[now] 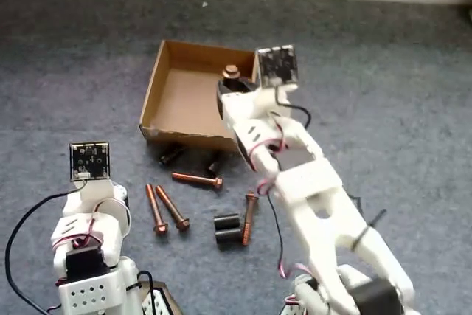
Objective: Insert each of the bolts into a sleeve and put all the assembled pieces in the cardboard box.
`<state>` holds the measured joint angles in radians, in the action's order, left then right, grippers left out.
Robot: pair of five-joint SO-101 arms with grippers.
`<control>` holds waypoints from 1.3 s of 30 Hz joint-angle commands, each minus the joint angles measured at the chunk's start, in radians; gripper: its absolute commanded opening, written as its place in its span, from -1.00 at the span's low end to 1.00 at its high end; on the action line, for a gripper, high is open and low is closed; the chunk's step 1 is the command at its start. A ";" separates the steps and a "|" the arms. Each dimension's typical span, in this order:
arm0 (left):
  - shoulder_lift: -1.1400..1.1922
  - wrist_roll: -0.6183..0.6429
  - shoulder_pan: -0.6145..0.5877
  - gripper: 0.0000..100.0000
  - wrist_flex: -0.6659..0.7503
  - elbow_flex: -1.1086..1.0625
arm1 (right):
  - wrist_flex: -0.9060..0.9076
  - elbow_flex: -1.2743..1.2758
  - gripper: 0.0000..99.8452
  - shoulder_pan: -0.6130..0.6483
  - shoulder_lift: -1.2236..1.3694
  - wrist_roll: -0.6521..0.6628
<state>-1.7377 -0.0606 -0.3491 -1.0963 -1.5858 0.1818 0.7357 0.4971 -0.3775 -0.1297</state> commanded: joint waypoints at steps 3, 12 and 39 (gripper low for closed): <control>-0.007 -0.012 -0.010 -0.96 0.020 0.004 | -0.042 -0.214 -0.99 0.004 0.275 -0.009; -0.007 -0.091 -0.010 -0.96 0.014 0.002 | 0.183 -0.338 -0.62 0.004 0.352 -0.009; -0.007 -0.092 -0.010 -0.96 0.015 0.002 | 1.004 -0.091 -0.63 0.223 -0.096 -0.199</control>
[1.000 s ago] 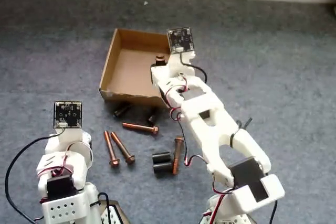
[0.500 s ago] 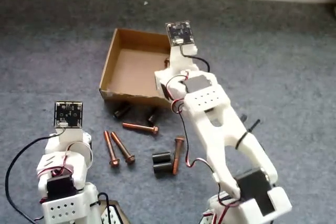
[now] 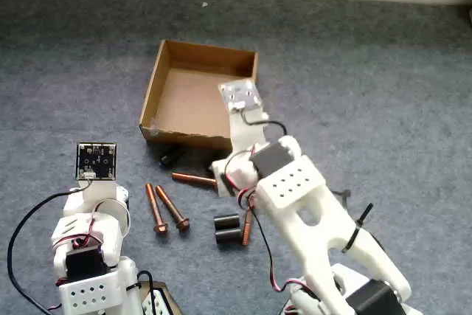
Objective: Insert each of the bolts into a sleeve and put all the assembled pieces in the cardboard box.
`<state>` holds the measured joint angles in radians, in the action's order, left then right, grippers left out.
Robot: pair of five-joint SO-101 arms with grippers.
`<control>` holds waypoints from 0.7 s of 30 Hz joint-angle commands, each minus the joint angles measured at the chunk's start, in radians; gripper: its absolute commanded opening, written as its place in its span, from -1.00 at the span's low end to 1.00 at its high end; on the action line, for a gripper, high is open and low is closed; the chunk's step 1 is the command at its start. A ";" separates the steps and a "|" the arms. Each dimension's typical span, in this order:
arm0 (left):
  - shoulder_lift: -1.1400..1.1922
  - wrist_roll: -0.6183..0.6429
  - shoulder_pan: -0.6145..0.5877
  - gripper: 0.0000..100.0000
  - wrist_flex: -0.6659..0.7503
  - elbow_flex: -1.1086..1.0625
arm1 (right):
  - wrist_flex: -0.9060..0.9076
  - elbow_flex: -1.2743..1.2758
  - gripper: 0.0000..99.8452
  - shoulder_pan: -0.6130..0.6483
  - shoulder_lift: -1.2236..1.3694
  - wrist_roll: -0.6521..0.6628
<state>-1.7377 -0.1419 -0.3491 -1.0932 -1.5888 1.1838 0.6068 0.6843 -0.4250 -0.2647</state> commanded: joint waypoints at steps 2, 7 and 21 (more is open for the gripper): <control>-0.007 -0.012 -0.010 -0.96 0.011 0.005 | 0.001 0.076 -0.63 0.038 -0.030 -0.089; -0.007 -0.012 -0.010 -0.96 0.011 0.005 | 0.001 0.104 -0.63 0.061 0.031 -0.104; -0.007 -0.012 -0.010 -0.96 0.011 0.005 | -0.054 0.104 -0.63 0.214 0.124 0.170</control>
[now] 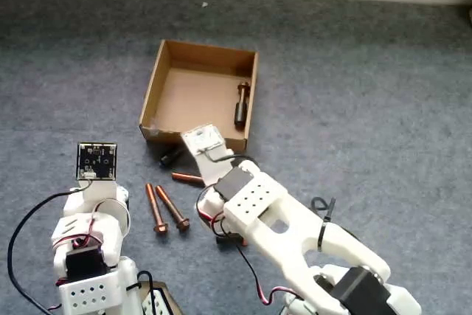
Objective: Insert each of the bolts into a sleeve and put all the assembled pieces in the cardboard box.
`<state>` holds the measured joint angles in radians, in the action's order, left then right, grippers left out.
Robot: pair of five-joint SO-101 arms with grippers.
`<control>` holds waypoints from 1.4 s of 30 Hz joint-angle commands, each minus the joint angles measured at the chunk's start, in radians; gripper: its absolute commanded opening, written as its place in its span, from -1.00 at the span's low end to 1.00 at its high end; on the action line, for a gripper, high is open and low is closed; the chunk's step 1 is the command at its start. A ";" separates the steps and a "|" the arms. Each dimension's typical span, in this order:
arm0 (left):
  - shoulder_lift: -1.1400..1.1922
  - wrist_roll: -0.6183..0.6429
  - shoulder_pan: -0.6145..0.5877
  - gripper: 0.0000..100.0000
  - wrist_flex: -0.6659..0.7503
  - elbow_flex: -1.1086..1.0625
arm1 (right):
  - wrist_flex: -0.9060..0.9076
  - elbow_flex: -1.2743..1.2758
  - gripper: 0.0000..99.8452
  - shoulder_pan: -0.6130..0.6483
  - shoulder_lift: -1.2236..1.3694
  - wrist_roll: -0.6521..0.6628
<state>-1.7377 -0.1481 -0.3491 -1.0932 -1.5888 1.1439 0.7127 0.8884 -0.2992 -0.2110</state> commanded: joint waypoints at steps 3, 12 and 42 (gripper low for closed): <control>-0.007 -0.006 -0.010 -0.96 0.011 0.005 | -0.015 -0.002 -0.63 0.013 0.016 0.207; -0.007 -0.006 -0.010 -0.96 0.011 0.004 | -0.027 -0.031 -0.63 0.007 0.208 0.393; -0.007 -0.008 -0.010 -0.96 0.015 0.004 | -0.035 -0.114 -0.99 -0.127 0.047 0.238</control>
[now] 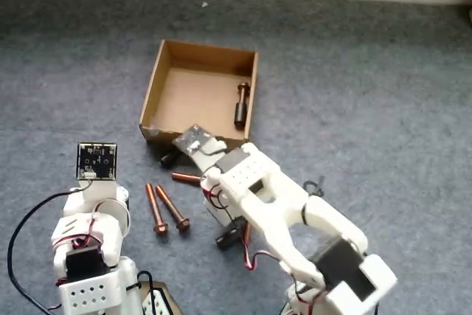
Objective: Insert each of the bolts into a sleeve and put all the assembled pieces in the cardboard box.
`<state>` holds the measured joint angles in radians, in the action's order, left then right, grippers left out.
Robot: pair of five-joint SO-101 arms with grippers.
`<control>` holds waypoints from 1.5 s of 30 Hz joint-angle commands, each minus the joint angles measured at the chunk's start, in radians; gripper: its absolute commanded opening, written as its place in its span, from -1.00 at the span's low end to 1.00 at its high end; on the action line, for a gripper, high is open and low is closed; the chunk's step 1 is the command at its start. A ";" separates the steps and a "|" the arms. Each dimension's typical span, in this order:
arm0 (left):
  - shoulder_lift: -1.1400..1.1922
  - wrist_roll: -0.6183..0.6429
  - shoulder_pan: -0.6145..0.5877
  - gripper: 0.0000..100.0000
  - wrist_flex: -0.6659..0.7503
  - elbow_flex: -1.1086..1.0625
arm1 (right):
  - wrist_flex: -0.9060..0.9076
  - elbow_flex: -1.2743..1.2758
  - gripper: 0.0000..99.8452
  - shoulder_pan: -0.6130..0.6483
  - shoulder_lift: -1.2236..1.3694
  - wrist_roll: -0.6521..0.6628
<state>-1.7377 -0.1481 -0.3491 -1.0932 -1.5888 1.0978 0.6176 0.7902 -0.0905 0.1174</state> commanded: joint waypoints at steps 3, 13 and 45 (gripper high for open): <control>-0.007 -0.015 -0.010 -0.95 0.017 0.016 | 0.008 -0.018 -0.99 -0.102 -0.282 -0.160; 0.005 -0.172 0.062 -0.86 0.046 0.108 | -0.105 0.025 -0.99 -0.397 -0.377 -0.466; 1.399 -0.605 0.736 -0.73 -0.132 0.906 | -0.757 0.424 -0.99 -0.711 -0.372 -0.528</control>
<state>-0.4411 -0.7480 0.3322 -1.2206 -0.7756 0.3644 1.0472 0.0921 -0.4189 -0.3997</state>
